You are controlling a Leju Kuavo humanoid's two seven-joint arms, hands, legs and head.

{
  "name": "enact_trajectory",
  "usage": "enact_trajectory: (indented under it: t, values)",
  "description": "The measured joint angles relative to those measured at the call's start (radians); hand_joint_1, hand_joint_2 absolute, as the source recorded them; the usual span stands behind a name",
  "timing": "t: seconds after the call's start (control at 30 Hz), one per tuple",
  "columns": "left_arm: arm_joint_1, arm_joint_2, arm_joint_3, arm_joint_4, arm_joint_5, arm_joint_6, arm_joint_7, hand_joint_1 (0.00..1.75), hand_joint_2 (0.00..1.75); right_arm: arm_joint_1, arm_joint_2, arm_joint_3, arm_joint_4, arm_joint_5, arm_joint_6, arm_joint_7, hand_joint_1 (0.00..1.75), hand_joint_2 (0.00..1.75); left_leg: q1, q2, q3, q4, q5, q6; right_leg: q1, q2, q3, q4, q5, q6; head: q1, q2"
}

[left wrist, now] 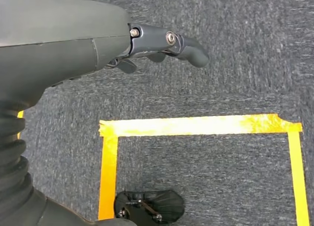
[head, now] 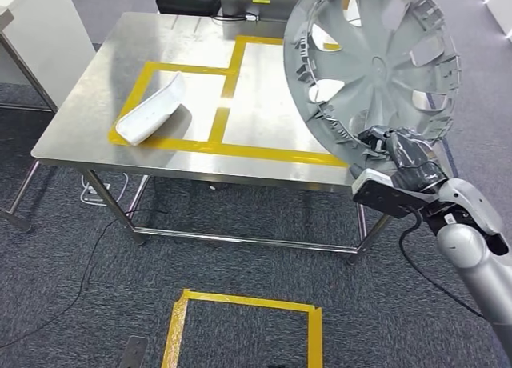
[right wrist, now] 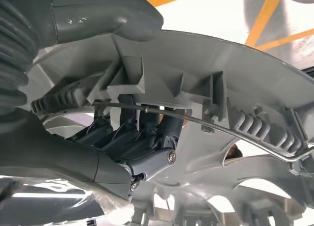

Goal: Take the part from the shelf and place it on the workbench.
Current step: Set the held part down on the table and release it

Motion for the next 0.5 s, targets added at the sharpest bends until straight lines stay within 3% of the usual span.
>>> enact_trajectory:
  t: [0.03, 0.07, 0.13, 0.17, 0.2, 0.3, 0.37, 0.47, 0.5]
  values:
    - [0.001, 0.000, 0.000, 0.000, 0.000, 0.000, 0.000, 0.00, 1.75, 0.001, 0.000, 0.000, 0.000, 0.000, 0.000, 0.000, 1.75, 1.75, -0.001, 0.000, 0.007, 0.000, -0.006, 0.000, 0.000, 0.000, -0.012, -0.002, 0.023, -0.001, 0.000, 0.000]
    - [0.002, 0.000, 0.000, 0.000, 0.000, 0.000, 0.000, 0.00, 1.75, 0.002, -0.001, 0.000, 0.000, 0.000, 0.000, 0.001, 1.75, 1.75, -0.001, -0.001, 0.016, 0.001, -0.013, -0.001, 0.000, 0.000, -0.003, -0.043, 0.063, -0.002, 0.001, 0.000]
    - [0.001, -0.001, 0.000, 0.000, 0.000, -0.001, 0.000, 0.00, 1.75, 0.001, -0.002, 0.000, 0.000, 0.000, 0.000, 0.001, 1.75, 1.75, -0.003, -0.002, 0.033, 0.002, -0.029, -0.007, 0.002, -0.002, 0.053, -0.183, 0.146, -0.007, 0.001, 0.000]
    - [0.000, -0.001, 0.000, 0.000, 0.000, -0.002, 0.000, 0.00, 1.75, 0.000, -0.003, 0.000, 0.000, 0.000, 0.000, 0.001, 1.75, 1.75, -0.005, -0.002, 0.036, 0.003, -0.035, -0.011, 0.004, -0.003, 0.080, -0.237, 0.163, -0.010, 0.001, 0.000]
    - [-0.001, -0.001, 0.000, 0.000, 0.000, -0.002, 0.000, 0.00, 1.75, -0.001, -0.003, 0.000, 0.000, 0.000, 0.000, 0.001, 1.75, 1.75, -0.006, -0.002, 0.037, 0.004, -0.039, -0.016, 0.006, -0.004, 0.096, -0.270, 0.167, -0.014, 0.000, 0.000]
    - [-0.001, -0.001, 0.000, 0.000, 0.000, -0.002, 0.000, 0.00, 1.75, 0.000, -0.003, -0.001, 0.000, 0.001, 0.000, 0.002, 1.75, 1.75, -0.007, -0.001, 0.038, 0.003, -0.048, -0.028, 0.007, 0.000, 0.107, -0.283, 0.153, -0.029, -0.002, 0.000]
    - [-0.003, -0.001, 0.000, 0.000, 0.000, -0.002, 0.000, 0.00, 1.75, 0.001, -0.003, -0.002, 0.000, 0.000, 0.000, 0.002, 1.75, 1.75, -0.005, 0.000, 0.021, 0.047, -0.073, -0.039, 0.004, -0.001, 0.118, -0.286, 0.146, -0.041, -0.003, 0.000]
    - [-0.004, -0.001, 0.000, 0.000, 0.000, -0.002, 0.000, 0.00, 1.75, 0.001, -0.003, -0.001, 0.000, 0.001, 0.000, 0.002, 1.75, 1.75, 0.000, 0.000, -0.086, 0.243, -0.141, -0.051, 0.004, -0.002, 0.135, -0.287, 0.132, -0.051, -0.005, 0.000]
    - [-0.003, -0.001, 0.000, 0.000, 0.000, -0.002, 0.000, 0.00, 1.75, 0.001, -0.003, 0.000, 0.000, 0.001, 0.000, 0.001, 1.75, 1.75, 0.001, 0.000, -0.119, 0.290, -0.146, -0.052, 0.005, -0.002, 0.141, -0.287, 0.127, -0.051, -0.005, 0.000]
